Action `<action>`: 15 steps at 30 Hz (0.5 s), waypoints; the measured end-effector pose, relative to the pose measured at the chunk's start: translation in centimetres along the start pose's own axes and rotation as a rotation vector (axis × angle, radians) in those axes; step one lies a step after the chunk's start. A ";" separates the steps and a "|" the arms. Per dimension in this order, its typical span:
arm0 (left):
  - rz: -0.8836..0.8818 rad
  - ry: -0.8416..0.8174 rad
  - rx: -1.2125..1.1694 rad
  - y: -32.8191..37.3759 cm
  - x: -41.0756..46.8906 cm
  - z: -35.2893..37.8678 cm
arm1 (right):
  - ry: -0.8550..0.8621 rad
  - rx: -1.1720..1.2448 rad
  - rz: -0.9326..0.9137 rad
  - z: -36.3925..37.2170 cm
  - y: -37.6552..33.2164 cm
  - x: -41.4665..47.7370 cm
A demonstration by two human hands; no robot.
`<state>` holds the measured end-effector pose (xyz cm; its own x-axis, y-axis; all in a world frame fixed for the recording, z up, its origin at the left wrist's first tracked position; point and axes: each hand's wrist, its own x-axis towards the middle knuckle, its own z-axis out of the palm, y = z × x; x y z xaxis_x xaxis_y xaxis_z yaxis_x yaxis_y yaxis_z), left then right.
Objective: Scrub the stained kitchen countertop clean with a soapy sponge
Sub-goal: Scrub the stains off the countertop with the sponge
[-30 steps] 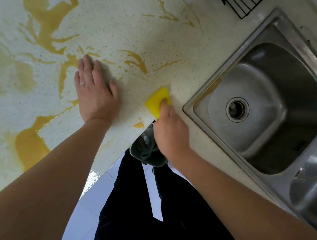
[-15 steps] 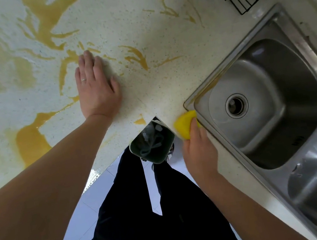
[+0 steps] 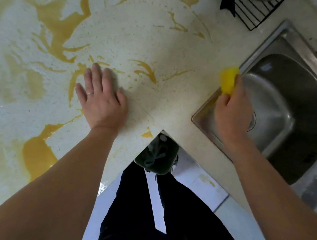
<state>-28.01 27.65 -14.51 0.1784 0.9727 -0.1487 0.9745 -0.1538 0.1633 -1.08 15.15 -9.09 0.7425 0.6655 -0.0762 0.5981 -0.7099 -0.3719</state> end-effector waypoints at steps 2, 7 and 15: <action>-0.031 -0.009 0.000 0.0 0.2 0.1 | 0.026 -0.068 0.007 1.4 -1.3 5.4; -0.139 0.000 -0.018 -0.3 0.4 0.2 | -0.138 -0.328 -0.241 6.9 -8.0 3.9; -0.168 0.011 -0.051 -1.0 2.8 -0.2 | -0.286 -0.122 -0.724 5.1 -6.8 -3.7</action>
<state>-28.55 30.60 -14.91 0.0113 0.9858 -0.1673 0.9824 0.0202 0.1858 -9.41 18.67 -11.02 0.0589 0.9937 -0.0950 0.9445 -0.0863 -0.3168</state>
